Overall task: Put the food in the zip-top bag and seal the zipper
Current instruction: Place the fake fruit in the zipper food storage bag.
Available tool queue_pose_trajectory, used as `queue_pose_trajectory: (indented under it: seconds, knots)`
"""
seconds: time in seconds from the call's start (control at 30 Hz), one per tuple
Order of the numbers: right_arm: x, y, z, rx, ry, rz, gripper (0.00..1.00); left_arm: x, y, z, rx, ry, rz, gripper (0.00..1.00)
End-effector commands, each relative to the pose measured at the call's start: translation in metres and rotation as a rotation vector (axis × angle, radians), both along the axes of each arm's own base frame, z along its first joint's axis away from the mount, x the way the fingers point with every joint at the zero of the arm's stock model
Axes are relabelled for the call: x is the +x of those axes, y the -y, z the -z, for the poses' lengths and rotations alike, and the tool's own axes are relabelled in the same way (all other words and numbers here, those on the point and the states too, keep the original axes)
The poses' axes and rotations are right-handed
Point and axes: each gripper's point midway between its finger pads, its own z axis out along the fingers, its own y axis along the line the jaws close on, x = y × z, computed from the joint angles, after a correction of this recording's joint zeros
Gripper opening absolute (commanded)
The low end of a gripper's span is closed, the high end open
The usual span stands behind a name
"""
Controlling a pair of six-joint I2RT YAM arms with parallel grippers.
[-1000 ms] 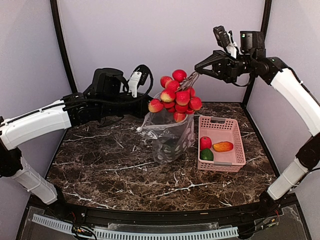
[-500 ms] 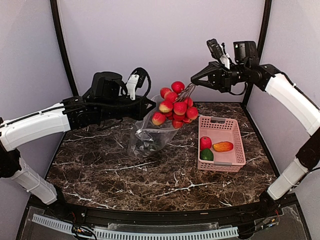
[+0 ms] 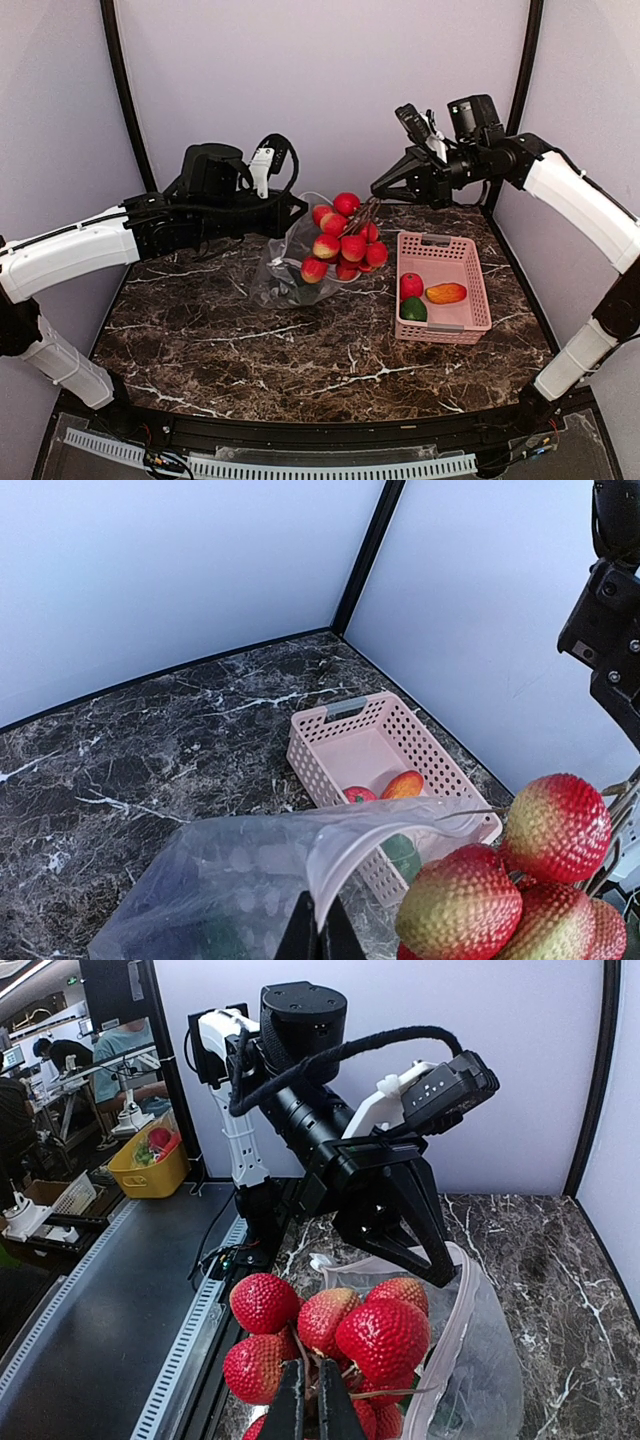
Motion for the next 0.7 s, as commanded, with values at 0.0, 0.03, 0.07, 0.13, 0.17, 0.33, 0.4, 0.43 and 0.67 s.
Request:
queue_pose_trajectory:
  seconds: [0.0,0.03,0.07,0.13,0.17,0.33,0.4,0.43,0.67]
  knots:
    - [-0.002,-0.004,0.006,-0.031,0.039,0.016,0.00,-0.001,-0.004,-0.015,-0.044,0.025,-0.018,0.01]
    - [-0.001,-0.005,0.009,-0.042,0.044,0.029,0.00,-0.001,-0.004,-0.014,-0.044,0.022,-0.014,0.01]
    - [0.002,-0.007,0.010,-0.054,0.048,0.044,0.00,-0.001,-0.003,-0.013,-0.045,0.019,-0.012,0.01]
    - [0.012,-0.009,0.012,-0.075,0.046,0.101,0.00,-0.003,0.000,-0.013,-0.051,0.010,0.010,0.01]
    - [0.018,-0.010,0.012,-0.082,0.050,0.133,0.00,-0.003,0.003,-0.011,-0.049,0.003,0.015,0.01]
    - [0.039,-0.011,-0.001,-0.075,0.079,0.250,0.00,-0.005,0.012,-0.004,-0.051,-0.026,0.054,0.01]
    - [0.046,-0.013,-0.003,-0.078,0.071,0.274,0.00,-0.005,0.017,0.001,-0.047,-0.041,0.066,0.01]
    - [0.049,-0.014,-0.004,-0.078,0.068,0.288,0.00,-0.006,0.018,0.001,-0.051,-0.047,0.070,0.01]
    - [0.058,-0.021,0.009,-0.093,0.028,0.327,0.00,-0.007,0.027,0.010,-0.069,-0.093,0.097,0.01]
